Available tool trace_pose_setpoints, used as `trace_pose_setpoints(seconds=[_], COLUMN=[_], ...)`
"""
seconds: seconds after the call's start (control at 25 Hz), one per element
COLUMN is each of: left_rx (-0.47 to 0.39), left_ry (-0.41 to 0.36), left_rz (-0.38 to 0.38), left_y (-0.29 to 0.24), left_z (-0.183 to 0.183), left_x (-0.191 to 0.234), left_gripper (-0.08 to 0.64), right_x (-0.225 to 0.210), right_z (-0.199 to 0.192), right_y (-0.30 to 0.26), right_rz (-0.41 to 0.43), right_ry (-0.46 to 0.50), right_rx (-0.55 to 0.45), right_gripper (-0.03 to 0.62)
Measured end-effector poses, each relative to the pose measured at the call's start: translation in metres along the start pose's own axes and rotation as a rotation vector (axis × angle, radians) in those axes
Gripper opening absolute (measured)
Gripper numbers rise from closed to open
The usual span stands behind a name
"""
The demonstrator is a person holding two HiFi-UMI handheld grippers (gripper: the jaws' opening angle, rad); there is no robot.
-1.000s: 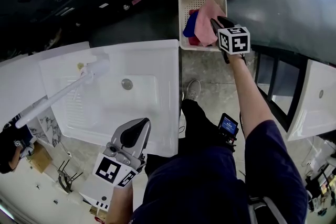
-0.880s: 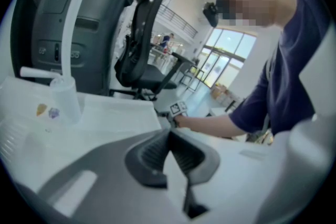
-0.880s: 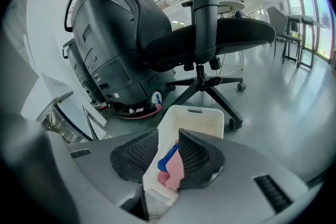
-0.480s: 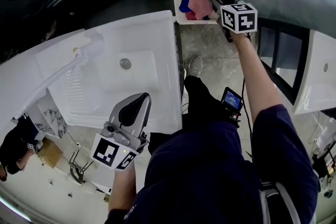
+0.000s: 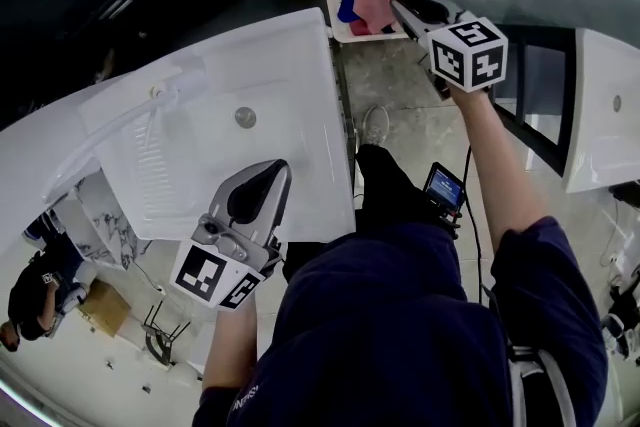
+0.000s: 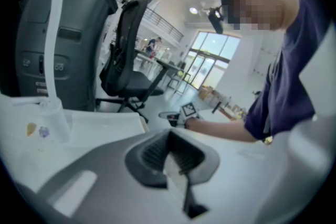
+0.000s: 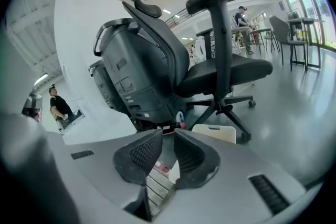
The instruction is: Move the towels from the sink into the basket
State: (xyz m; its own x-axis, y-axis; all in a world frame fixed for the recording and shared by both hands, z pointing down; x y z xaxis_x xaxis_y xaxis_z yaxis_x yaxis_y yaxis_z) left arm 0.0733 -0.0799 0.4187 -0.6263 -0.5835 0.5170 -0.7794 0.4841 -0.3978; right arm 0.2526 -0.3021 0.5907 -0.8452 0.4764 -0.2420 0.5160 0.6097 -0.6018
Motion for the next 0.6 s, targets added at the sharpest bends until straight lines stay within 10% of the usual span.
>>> trace_pose_setpoints(seconds=[0.6], left_rx=[-0.102], left_ry=[-0.12], left_rz=[-0.155], left_y=[0.075], left_z=[0.035], left_x=[0.012], left_gripper=[0.003], right_x=[0.132], right_z=[0.059], right_y=[0.103], right_rz=[-0.028], right_ry=[0.009], right_rx=[-0.135], right_gripper=[0.032])
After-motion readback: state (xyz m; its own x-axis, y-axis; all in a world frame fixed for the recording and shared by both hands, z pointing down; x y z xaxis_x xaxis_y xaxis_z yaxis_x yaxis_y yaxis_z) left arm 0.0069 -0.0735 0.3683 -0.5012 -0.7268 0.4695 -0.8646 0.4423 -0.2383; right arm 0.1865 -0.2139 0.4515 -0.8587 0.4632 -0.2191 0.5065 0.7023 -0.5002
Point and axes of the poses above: the fingertips, and each gripper's own axes: y backward along the fingers, x to its left, z out of its top, the point moved 2 cm from there along y, backward along the fingers, and after that the axes turned 13 degrees about -z, right-handed, at the moved point
